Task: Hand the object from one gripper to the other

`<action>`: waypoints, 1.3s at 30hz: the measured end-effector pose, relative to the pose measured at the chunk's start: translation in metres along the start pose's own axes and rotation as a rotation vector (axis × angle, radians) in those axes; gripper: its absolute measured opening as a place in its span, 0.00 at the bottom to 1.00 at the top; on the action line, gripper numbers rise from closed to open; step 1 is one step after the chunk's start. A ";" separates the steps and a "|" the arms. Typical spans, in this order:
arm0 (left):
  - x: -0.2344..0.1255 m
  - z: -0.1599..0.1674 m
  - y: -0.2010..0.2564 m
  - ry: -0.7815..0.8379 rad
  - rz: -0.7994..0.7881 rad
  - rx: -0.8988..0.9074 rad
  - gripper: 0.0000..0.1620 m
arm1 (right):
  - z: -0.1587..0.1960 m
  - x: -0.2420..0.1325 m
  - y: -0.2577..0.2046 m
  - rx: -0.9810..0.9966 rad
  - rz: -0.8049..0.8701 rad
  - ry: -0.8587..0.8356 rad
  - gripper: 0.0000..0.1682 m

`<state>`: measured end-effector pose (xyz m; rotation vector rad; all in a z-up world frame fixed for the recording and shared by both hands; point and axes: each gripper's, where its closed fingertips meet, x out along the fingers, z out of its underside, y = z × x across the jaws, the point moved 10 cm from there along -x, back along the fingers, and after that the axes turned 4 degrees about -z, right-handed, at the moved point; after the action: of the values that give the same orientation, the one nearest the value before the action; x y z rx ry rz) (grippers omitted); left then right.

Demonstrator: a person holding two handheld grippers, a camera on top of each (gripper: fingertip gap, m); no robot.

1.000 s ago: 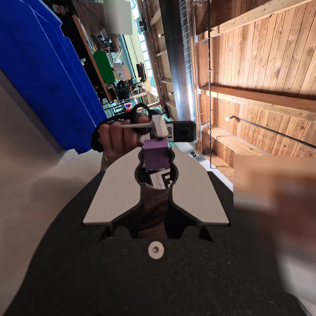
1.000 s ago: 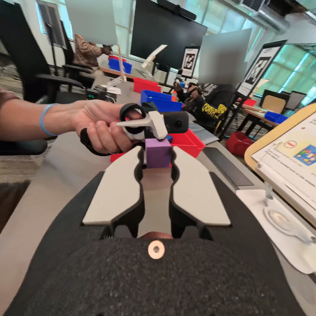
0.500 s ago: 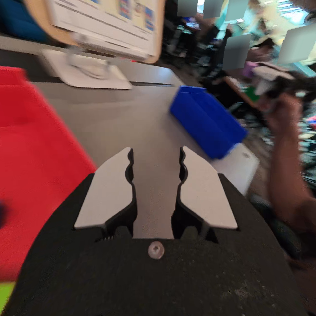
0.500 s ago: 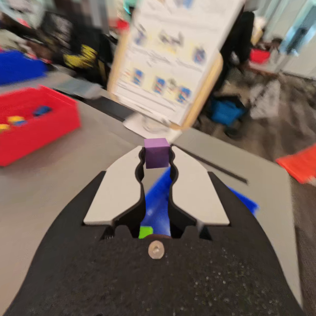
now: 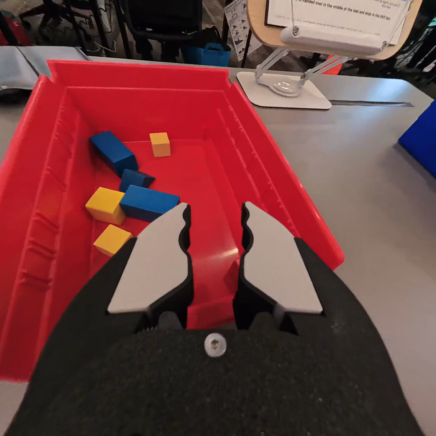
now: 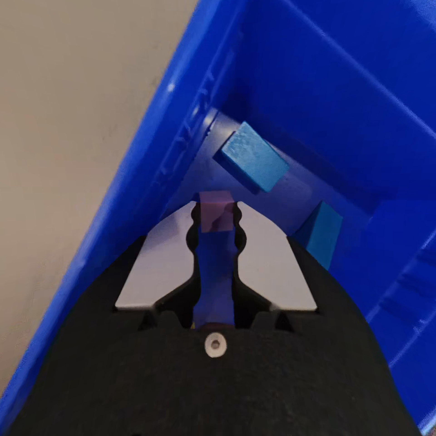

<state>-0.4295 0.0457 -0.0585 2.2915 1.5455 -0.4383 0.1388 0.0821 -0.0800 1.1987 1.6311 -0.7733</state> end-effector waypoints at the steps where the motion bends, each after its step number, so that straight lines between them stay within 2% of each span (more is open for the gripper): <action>1: -0.001 0.001 0.000 -0.009 -0.007 -0.008 0.25 | -0.002 0.003 -0.002 0.000 -0.010 -0.017 0.16; 4: -0.005 0.003 -0.002 -0.027 0.025 -0.055 0.25 | -0.004 0.009 0.001 0.014 0.012 -0.038 0.16; 7: -0.009 0.001 -0.009 -0.031 0.018 -0.077 0.25 | -0.004 -0.003 0.007 0.028 0.007 0.016 0.27; 10: -0.013 -0.009 -0.015 -0.031 0.025 -0.062 0.26 | -0.007 -0.051 0.013 0.039 0.028 0.186 0.31; 13: -0.013 -0.025 -0.018 -0.086 0.062 0.026 0.27 | -0.006 -0.110 0.009 0.011 0.095 0.389 0.30; 16: 0.000 -0.037 -0.018 -0.307 0.130 0.147 0.34 | 0.001 -0.145 -0.006 -0.036 0.135 0.501 0.30; 17: 0.007 -0.041 -0.019 -0.369 0.122 0.202 0.40 | 0.002 -0.151 -0.012 -0.055 0.141 0.508 0.30; 18: 0.015 -0.044 -0.021 -0.398 0.094 0.262 0.42 | 0.003 -0.154 -0.017 -0.069 0.148 0.515 0.30; 21: 0.040 -0.049 -0.028 -0.506 -0.009 0.383 0.43 | 0.005 -0.153 -0.028 -0.095 0.151 0.525 0.29; 23: 0.056 -0.051 -0.033 -0.605 -0.058 0.402 0.47 | 0.006 -0.146 -0.031 -0.109 0.134 0.474 0.30; 29: 0.095 -0.047 -0.046 -0.812 -0.081 0.449 0.51 | 0.012 -0.134 -0.034 -0.117 0.153 0.415 0.30; 33: 0.111 -0.035 -0.051 -0.885 -0.055 0.450 0.53 | 0.014 -0.132 -0.034 -0.119 0.149 0.404 0.30; 35: 0.117 -0.029 -0.053 -0.917 -0.048 0.431 0.44 | 0.014 -0.130 -0.036 -0.118 0.130 0.412 0.30; 39: 0.120 -0.028 -0.057 -0.910 -0.038 0.342 0.45 | 0.009 -0.124 -0.045 -0.160 0.062 0.426 0.30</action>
<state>-0.4378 0.1772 -0.0922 1.8042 1.0756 -1.5810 0.1092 0.0151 0.0305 1.3530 1.9463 -0.3515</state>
